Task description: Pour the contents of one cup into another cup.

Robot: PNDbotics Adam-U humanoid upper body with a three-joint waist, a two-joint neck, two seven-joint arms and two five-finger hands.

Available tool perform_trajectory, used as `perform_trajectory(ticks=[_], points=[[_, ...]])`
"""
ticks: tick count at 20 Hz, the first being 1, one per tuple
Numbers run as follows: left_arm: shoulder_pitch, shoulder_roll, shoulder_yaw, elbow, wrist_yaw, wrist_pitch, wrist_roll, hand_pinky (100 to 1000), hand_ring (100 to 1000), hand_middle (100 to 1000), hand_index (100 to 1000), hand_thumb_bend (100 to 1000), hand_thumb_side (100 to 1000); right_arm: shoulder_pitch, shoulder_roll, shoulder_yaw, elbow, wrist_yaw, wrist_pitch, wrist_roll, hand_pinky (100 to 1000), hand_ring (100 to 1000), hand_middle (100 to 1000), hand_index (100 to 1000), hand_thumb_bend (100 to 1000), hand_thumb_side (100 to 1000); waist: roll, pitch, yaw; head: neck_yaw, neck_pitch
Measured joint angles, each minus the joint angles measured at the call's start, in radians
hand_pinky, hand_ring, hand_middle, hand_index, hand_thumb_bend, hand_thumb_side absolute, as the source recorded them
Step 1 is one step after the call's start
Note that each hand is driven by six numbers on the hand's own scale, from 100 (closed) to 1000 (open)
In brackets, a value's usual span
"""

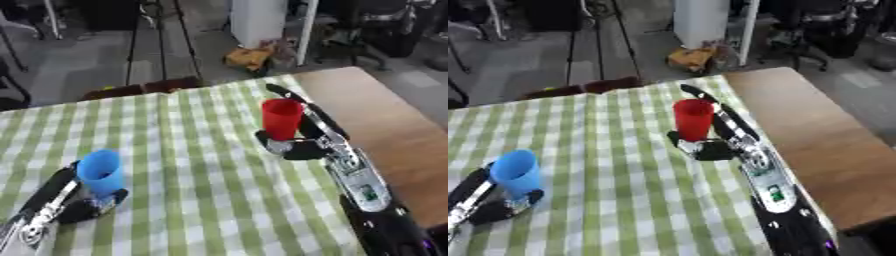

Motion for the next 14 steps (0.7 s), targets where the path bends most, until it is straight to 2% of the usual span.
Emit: perform_trajectory(ticks=[9, 14], points=[[-0.013, -0.01, 0.0, 0.023, 0.003, -0.002, 0.052, 715, 690, 664, 848, 473, 693, 0.0, 0.006, 0.0, 0.0, 0.0, 0.0, 0.0, 736, 289, 481, 989, 143, 100, 0.001, 0.0, -0.002, 0.001, 0.0], [-0.021, -0.018, 0.0, 0.03, 0.012, 0.0, 0.069, 698, 640, 637, 815, 372, 637, 0.0, 0.006, 0.001, 0.0, 0.0, 0.001, -0.001, 736, 289, 481, 989, 140, 100, 0.003, 0.0, -0.007, 0.001, 0.0]])
